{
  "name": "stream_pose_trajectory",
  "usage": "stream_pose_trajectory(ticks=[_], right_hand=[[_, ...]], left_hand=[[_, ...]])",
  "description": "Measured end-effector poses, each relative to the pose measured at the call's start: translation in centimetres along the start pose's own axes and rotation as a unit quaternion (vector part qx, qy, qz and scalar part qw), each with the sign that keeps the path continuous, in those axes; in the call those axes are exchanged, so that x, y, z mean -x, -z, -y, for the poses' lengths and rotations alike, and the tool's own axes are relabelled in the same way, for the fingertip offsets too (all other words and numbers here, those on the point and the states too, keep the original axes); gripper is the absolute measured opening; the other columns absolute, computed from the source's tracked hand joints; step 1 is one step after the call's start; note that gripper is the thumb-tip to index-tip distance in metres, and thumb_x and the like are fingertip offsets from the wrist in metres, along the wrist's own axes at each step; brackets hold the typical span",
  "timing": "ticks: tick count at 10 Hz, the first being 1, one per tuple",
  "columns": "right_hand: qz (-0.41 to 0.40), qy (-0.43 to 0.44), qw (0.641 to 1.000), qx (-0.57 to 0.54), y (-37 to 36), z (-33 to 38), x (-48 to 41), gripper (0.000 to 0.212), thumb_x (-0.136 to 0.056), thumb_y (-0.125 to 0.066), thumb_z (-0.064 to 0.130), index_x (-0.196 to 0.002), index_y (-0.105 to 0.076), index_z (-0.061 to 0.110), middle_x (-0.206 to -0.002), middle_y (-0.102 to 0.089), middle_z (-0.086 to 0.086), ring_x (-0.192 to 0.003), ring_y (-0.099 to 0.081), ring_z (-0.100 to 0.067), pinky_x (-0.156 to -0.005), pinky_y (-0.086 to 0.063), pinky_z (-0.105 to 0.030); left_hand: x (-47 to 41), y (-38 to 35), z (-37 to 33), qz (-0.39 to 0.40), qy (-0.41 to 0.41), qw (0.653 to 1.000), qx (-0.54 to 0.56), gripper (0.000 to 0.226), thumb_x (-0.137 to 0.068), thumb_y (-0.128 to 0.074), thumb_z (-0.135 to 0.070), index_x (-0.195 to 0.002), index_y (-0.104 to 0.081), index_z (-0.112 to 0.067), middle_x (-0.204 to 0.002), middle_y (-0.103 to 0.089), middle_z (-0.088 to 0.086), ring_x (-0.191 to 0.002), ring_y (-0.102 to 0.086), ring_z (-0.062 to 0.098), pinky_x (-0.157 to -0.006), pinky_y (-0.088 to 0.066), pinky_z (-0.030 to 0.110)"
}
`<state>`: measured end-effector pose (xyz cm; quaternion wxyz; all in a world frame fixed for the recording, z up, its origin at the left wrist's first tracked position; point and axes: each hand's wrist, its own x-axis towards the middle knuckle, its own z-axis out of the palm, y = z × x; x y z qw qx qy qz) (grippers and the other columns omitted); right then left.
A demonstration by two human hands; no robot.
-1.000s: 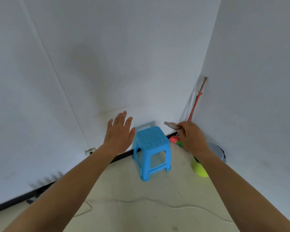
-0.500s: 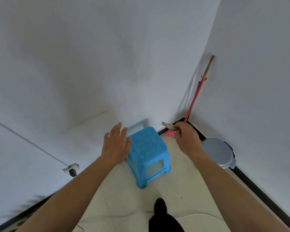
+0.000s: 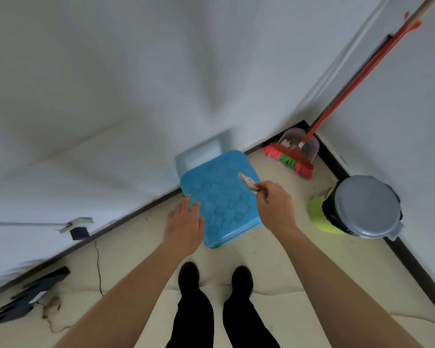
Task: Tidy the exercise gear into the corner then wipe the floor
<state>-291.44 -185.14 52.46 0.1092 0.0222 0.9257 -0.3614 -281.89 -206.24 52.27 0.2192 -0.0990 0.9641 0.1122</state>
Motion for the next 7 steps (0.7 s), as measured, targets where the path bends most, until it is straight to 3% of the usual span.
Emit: stream_pose_trajectory(ticks=[1, 2, 3, 4, 5, 6, 7], right_hand=[[-0.013, -0.021, 0.999, -0.027, -5.9, -2.1, -1.6, 0.024, -0.096, -0.052, 0.013, -0.11, -0.07, 0.02, -0.1, -0.066, 0.003, -0.093, -0.061, -0.017, -0.077, -0.04, -0.024], [0.017, 0.039, 0.999, 0.008, -11.7, -4.4, -2.2, 0.027, -0.099, -0.052, 0.016, -0.122, -0.067, 0.018, -0.121, -0.064, -0.001, -0.114, -0.057, -0.024, -0.091, -0.044, -0.03], [0.115, 0.116, 0.973, 0.161, -16.2, -7.9, -1.0, 0.041, -0.099, -0.05, 0.025, -0.14, -0.056, 0.022, -0.154, -0.045, -0.008, -0.135, -0.043, -0.035, -0.102, -0.041, -0.045], [0.152, 0.115, 0.96, 0.207, -17.4, -9.5, 0.3, 0.055, -0.096, -0.051, 0.032, -0.15, -0.043, 0.027, -0.165, -0.025, -0.004, -0.148, -0.026, -0.031, -0.11, -0.031, -0.046], [0.211, 0.101, 0.947, 0.22, -16.1, -8.6, -0.6, 0.058, -0.094, -0.056, 0.042, -0.15, -0.043, 0.033, -0.165, -0.021, -0.003, -0.146, -0.023, -0.033, -0.113, -0.027, -0.048], [0.281, 0.058, 0.933, 0.215, -14.1, -6.3, -3.6, 0.046, -0.097, -0.054, 0.04, -0.143, -0.052, 0.038, -0.163, -0.024, -0.001, -0.137, -0.029, -0.036, -0.111, -0.034, -0.048], [0.319, -0.01, 0.933, 0.165, -11.7, -4.6, -5.0, 0.038, -0.099, -0.049, 0.032, -0.136, -0.059, 0.034, -0.152, -0.041, 0.0, -0.135, -0.04, -0.03, -0.104, -0.043, -0.042]], left_hand=[[-3.8, -5.5, 1.2, 0.038, 0.01, 0.999, -0.009, 0.053, -0.103, -0.033, -0.034, -0.151, -0.026, -0.015, -0.162, -0.014, 0.012, -0.146, -0.022, 0.027, -0.111, -0.03, 0.042], [-6.3, -10.4, 2.7, 0.055, -0.007, 0.998, -0.02, 0.055, -0.103, -0.031, -0.032, -0.154, -0.019, -0.016, -0.165, -0.006, 0.007, -0.15, -0.013, 0.024, -0.11, -0.031, 0.043], [-6.4, -14.2, 4.2, 0.075, -0.029, 0.995, -0.055, 0.062, -0.1, -0.033, -0.03, -0.156, -0.011, -0.017, -0.165, 0.003, 0.006, -0.152, -0.004, 0.02, -0.11, -0.034, 0.045], [-5.9, -15.6, 5.4, 0.073, -0.052, 0.992, -0.087, 0.071, -0.096, -0.037, -0.028, -0.157, -0.002, -0.018, -0.165, 0.009, 0.006, -0.152, 0.002, 0.021, -0.112, -0.032, 0.047], [-5.8, -14.9, 5.7, 0.081, -0.065, 0.99, -0.099, 0.072, -0.095, -0.04, -0.028, -0.157, -0.004, -0.018, -0.165, 0.007, 0.007, -0.152, 0.0, 0.021, -0.106, -0.039, 0.041], [-6.9, -12.4, 5.1, 0.121, -0.068, 0.985, -0.104, 0.066, -0.098, -0.037, -0.032, -0.157, -0.008, -0.021, -0.165, 0.004, 0.005, -0.152, -0.003, 0.02, -0.104, -0.04, 0.04], [-7.2, -8.9, 4.4, 0.168, -0.07, 0.978, -0.105, 0.056, -0.102, -0.03, -0.034, -0.155, -0.017, -0.022, -0.164, -0.01, 0.003, -0.15, -0.014, 0.022, -0.115, -0.025, 0.052]])
